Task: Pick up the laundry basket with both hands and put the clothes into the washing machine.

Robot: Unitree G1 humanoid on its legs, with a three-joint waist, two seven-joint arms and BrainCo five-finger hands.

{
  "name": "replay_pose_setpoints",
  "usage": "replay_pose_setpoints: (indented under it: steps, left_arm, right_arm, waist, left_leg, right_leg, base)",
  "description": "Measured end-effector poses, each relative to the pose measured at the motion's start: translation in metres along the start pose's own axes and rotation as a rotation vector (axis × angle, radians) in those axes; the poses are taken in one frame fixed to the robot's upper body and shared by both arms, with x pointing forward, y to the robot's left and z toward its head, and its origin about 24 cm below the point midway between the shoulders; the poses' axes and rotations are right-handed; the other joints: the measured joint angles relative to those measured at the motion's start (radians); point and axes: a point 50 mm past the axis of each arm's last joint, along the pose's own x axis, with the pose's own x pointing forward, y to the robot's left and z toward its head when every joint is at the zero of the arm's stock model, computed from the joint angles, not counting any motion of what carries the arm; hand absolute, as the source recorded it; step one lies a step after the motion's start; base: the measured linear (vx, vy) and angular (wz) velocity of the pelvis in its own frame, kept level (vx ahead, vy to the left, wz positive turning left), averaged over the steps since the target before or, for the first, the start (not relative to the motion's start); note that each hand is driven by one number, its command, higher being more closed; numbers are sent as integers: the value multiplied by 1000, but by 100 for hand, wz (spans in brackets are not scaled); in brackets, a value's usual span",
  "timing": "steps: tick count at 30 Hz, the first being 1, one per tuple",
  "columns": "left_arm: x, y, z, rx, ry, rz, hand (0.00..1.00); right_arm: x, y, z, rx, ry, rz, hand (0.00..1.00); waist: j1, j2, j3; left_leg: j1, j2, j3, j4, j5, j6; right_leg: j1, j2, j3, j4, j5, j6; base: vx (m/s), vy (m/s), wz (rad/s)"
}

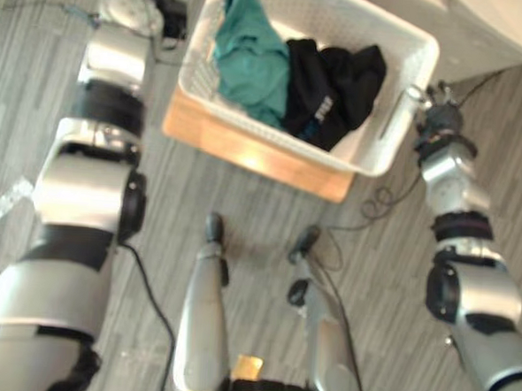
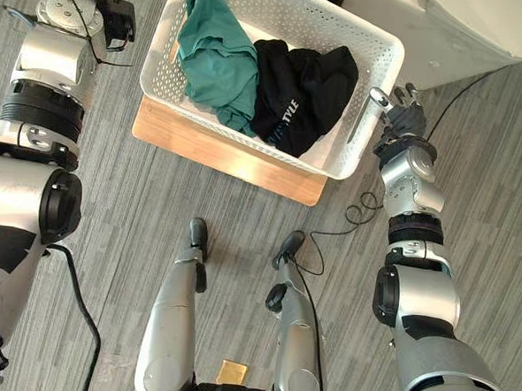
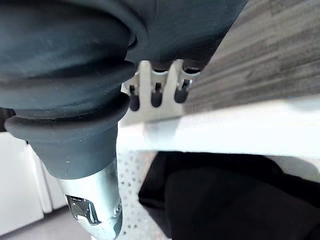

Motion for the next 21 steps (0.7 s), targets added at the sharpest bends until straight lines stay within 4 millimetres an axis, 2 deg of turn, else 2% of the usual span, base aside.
replay_pose_setpoints:
  steps: [5,9,13,16,21]
  left_arm:
    - [-1,-4,-12,156,41,-109,0]
    - [-1,-2,-19,264,58,-115,0]
    - [-7,-7,-43,363,112,-160,0]
    - [-12,-10,-60,377,160,-195,0]
    - [-12,-2,-60,395,155,-196,0]
  right_arm:
    - [1,5,8,-15,-9,42,0]
    - [0,13,19,-60,-47,89,0]
    - [-4,22,27,-108,-85,155,0]
    - [-8,14,23,-126,-88,153,0]
    - [-16,13,13,-155,-79,182,0]
  waist:
    - [2,-12,6]
    - [2,-18,9]
    - [-4,-18,9]
    - [-3,-19,8]
    - [-4,-21,7]
  left_leg:
    - [-32,28,5,23,-1,0]
    - [-45,44,20,28,-1,0]
    - [-52,52,27,29,-1,0]
    - [-53,59,26,25,0,-1]
    - [-47,63,29,-12,19,-16]
  right_leg:
    - [-19,21,-2,1,0,0]
    - [-36,30,3,0,0,0]
    - [-47,36,8,0,0,1]
    - [-49,43,7,0,0,1]
    - [-48,52,3,-20,1,1]
  base:
    - [12,-21,-6]
    - [6,-25,-12]
    - [34,-15,-6]
    - [53,-9,-2]
    - [57,-16,3]
